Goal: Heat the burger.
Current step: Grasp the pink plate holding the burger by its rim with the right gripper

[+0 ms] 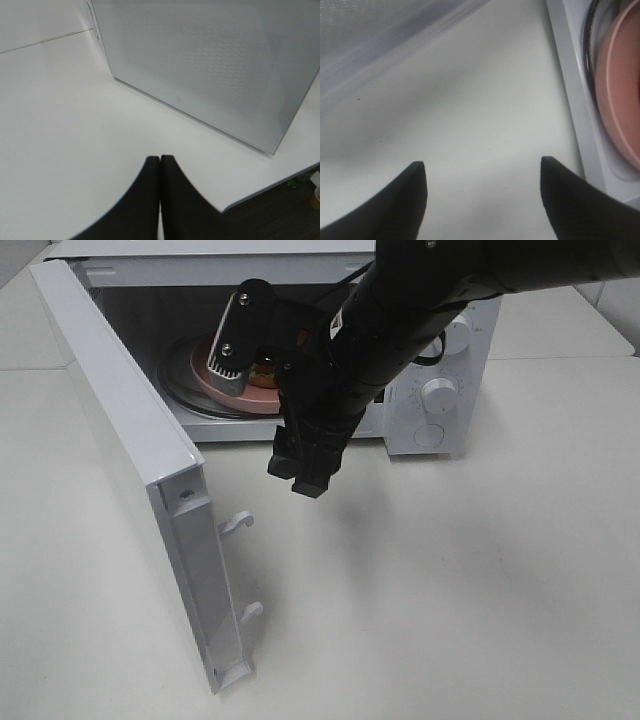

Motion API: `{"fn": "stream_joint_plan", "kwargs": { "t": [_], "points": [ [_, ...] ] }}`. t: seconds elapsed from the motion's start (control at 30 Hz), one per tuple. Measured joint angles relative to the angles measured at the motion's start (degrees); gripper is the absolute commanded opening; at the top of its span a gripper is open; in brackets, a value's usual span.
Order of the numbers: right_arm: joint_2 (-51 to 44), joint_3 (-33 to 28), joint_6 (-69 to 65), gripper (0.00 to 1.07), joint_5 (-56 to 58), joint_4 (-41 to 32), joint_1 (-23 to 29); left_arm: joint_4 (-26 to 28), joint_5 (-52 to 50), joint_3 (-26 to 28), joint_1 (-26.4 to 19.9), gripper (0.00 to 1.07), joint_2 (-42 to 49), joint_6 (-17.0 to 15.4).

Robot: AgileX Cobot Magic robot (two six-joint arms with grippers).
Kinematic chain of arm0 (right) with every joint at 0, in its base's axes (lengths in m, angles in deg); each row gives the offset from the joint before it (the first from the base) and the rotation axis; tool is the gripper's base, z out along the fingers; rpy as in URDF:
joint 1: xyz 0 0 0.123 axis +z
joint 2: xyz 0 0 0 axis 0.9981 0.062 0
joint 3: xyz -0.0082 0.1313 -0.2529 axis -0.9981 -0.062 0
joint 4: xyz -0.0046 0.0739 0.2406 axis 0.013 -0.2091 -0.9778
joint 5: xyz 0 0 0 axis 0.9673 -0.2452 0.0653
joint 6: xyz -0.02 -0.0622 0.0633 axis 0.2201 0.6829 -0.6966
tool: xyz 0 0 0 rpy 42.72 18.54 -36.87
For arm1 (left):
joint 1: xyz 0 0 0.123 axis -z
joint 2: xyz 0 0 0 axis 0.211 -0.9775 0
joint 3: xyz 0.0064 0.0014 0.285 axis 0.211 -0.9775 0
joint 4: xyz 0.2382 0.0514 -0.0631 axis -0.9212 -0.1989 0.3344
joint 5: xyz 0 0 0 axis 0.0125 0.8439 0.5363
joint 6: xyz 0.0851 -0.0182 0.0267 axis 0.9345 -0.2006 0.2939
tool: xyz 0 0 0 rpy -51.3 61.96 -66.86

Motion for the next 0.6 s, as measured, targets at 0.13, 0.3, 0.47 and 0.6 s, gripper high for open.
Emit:
{"fn": "stream_joint_plan", "kwargs": {
  "t": [0.13,0.3,0.47,0.6],
  "points": [
    [1.72,2.35,-0.06,0.63,-0.46,2.81,0.34,0.0,0.0,0.0,0.0,0.0,0.0,0.0],
    [4.18,5.73,-0.11,0.63,-0.92,8.37,1.43,0.0,0.0,0.0,0.0,0.0,0.0,0.0],
    [6.59,8.94,-0.11,0.63,-1.09,13.35,2.23,0.0,0.0,0.0,0.0,0.0,0.0,0.0],
    [9.28,12.2,-0.11,0.63,-1.2,16.21,2.52,0.0,0.0,0.0,0.0,0.0,0.0,0.0]
  ]
}}
